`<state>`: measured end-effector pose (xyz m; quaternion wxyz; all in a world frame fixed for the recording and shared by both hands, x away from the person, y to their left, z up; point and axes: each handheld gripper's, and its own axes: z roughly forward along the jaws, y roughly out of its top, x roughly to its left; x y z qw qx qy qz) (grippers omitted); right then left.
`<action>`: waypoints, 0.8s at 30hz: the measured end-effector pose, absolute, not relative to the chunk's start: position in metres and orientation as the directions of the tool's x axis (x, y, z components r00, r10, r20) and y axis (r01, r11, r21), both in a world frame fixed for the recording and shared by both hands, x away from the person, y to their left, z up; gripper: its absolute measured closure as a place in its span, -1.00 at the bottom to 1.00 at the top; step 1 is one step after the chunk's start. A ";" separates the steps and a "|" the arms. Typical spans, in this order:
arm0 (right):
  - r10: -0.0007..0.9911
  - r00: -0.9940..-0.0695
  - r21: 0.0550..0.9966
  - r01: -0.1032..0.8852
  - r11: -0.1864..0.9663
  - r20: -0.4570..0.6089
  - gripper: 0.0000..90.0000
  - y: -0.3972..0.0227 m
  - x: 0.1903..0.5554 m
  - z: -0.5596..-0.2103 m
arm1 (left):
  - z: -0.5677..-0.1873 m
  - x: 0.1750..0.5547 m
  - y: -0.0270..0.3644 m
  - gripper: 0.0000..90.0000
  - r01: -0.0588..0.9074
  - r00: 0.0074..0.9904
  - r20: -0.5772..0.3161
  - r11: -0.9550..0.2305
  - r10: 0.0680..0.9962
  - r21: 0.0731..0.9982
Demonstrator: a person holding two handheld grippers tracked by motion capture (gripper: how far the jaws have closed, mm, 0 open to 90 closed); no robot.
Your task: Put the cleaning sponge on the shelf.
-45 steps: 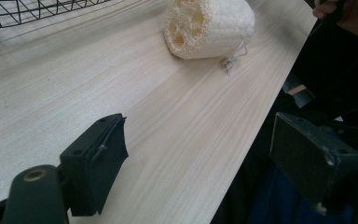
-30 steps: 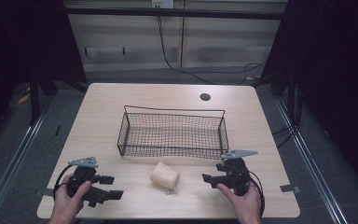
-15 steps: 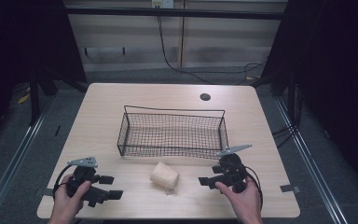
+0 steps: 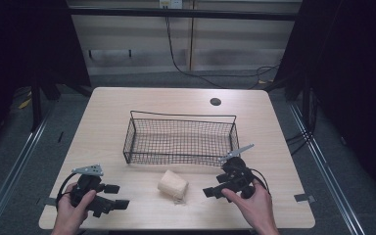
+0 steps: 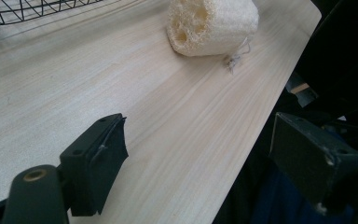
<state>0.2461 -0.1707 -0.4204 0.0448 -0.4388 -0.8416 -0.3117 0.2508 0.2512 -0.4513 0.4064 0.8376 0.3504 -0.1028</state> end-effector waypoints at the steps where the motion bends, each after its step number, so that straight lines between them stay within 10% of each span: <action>1: 0.712 -0.611 0.483 0.767 0.423 0.346 -0.45 -0.170 0.246 -0.421 | -0.451 0.251 0.251 -0.60 0.670 0.734 -0.458 -0.426 0.502 0.608; 24: 0.616 -0.676 0.413 0.736 0.537 0.404 -0.49 -0.138 0.274 -0.402 | -0.452 0.251 0.251 -0.60 0.668 0.737 -0.458 -0.429 0.498 0.608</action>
